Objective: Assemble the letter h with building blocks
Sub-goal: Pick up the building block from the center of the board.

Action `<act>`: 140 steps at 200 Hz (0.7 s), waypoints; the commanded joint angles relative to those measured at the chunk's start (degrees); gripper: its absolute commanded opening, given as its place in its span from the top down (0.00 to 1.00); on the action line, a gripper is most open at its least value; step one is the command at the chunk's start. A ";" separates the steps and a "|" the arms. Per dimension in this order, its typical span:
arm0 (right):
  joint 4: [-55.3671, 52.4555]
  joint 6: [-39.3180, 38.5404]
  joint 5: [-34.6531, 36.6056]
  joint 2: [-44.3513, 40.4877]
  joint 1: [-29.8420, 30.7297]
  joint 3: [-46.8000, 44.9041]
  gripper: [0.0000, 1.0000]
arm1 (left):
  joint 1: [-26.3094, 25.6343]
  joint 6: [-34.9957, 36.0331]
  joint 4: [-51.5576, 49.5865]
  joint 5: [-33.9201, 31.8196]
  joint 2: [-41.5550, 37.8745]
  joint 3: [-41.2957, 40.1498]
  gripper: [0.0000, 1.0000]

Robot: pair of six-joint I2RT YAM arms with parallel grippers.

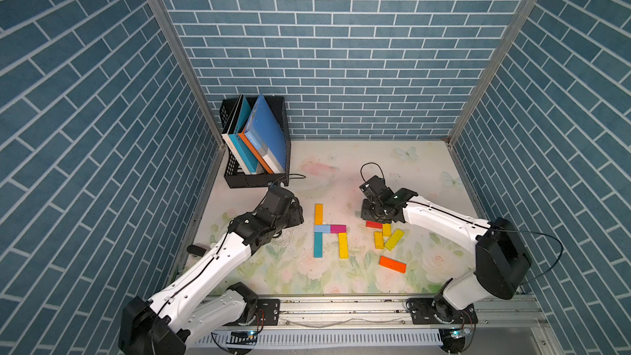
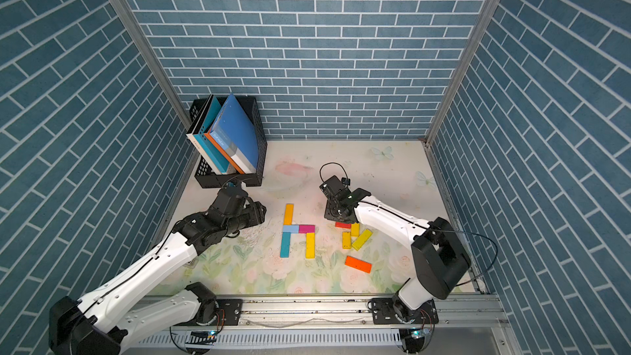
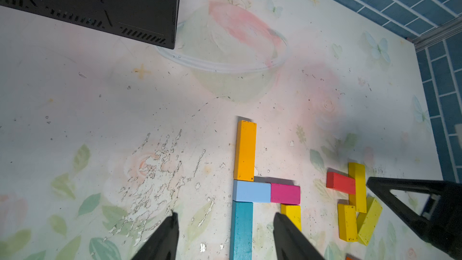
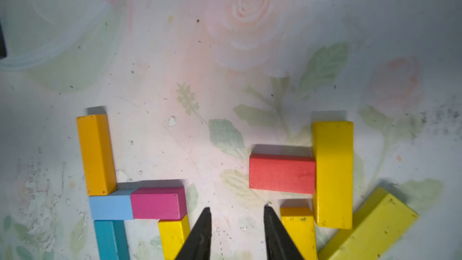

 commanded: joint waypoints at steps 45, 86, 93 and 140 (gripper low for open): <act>6.85 -4.61 -4.47 7.28 -1.09 -3.66 0.65 | 0.47 0.60 1.06 1.13 0.23 -2.12 0.35; 3.99 -4.08 -1.13 4.22 -4.99 -8.36 0.65 | 0.52 0.61 2.08 1.52 0.62 -2.75 0.35; 2.99 -4.08 -0.25 3.18 -5.44 -8.74 0.65 | 0.47 0.66 2.19 1.61 0.75 -2.83 0.35; -3.41 -3.99 3.90 -3.47 -7.36 -9.24 0.64 | 0.56 0.82 2.75 1.65 1.14 -3.01 0.35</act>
